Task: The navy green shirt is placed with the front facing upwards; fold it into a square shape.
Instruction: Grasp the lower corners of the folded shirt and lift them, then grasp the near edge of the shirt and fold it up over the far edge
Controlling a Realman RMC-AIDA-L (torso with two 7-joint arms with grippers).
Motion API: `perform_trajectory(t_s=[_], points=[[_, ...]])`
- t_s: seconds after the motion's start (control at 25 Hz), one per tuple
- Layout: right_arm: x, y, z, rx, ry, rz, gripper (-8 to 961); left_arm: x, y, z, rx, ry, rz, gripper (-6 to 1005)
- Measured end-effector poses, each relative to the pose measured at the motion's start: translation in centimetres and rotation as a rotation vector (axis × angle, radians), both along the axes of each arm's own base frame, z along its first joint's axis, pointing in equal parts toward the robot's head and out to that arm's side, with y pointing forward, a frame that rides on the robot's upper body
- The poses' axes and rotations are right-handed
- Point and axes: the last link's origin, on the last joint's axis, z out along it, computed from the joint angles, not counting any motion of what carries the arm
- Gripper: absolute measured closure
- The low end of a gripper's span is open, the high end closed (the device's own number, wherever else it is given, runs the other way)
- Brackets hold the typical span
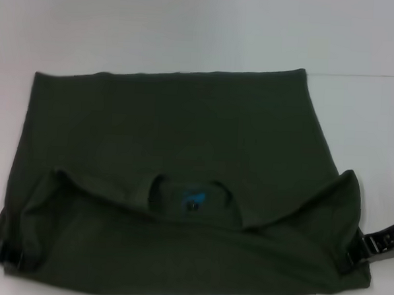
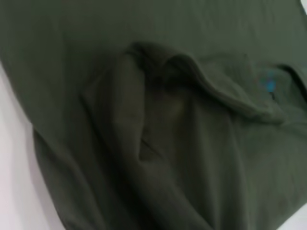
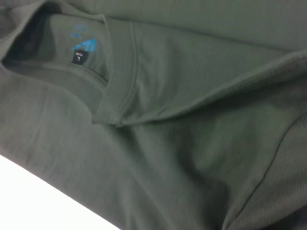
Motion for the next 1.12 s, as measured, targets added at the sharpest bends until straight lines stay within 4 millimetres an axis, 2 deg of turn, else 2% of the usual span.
perform_trajectory(t_s=[0.2, 0.48, 0.84, 1.12], points=[[0.1, -0.2, -0.1, -0.012, -0.001, 0.004, 906, -0.5, -1.6, -0.8, -0.041, -0.029, 0.018, 953], [0.3, -0.4, -0.1, -0.011, -0.002, 0.000, 906, -0.4, -2.3, -1.0, -0.069, -0.062, 0.019, 953], [0.3, -0.2, 0.2, 0.023, 0.035, -0.002, 906, -0.1, -1.9, -0.2, -0.015, -0.118, 0.016, 954], [-1.0, 1.1, 2.0, 0.152, 0.201, -0.015, 906, 0.8, -0.8, 1.0, 0.081, -0.225, -0.011, 953]])
